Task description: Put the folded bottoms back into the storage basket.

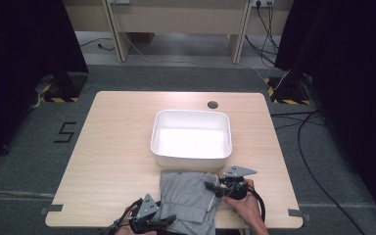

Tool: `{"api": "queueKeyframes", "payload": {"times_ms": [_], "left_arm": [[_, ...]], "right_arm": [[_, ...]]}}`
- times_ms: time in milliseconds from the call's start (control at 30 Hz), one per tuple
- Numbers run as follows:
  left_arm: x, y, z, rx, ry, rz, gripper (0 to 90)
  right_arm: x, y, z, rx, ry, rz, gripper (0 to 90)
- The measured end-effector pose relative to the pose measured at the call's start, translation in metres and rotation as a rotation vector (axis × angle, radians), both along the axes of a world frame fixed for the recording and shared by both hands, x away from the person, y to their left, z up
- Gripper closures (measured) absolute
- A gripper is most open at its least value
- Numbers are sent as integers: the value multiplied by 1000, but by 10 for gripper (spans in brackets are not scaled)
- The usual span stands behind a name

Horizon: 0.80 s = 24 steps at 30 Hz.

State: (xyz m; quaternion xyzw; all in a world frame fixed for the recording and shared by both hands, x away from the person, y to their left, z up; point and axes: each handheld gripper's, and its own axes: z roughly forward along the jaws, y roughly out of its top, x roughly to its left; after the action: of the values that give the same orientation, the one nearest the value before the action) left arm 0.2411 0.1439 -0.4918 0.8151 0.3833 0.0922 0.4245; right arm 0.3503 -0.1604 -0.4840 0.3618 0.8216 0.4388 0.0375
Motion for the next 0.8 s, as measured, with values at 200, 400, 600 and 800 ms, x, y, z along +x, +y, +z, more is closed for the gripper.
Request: {"api": "queueKeyframes", "payload": {"times_ms": [200, 400, 600, 800], "left_arm": [[0, 1, 0, -25, 4, -16, 564], [-4, 0, 2, -4, -55, -40, 667], [-2, 5, 9, -27, -66, -62, 713], [-9, 3, 19, -41, -89, -85, 724]], "right_arm": [[-2, 0, 1, 11, -14, 0, 664], [-5, -3, 6, 36, -37, 7, 677], [-8, -4, 13, 64, -68, 18, 688], [-14, -1, 23, 75, -107, 57, 699]]}}
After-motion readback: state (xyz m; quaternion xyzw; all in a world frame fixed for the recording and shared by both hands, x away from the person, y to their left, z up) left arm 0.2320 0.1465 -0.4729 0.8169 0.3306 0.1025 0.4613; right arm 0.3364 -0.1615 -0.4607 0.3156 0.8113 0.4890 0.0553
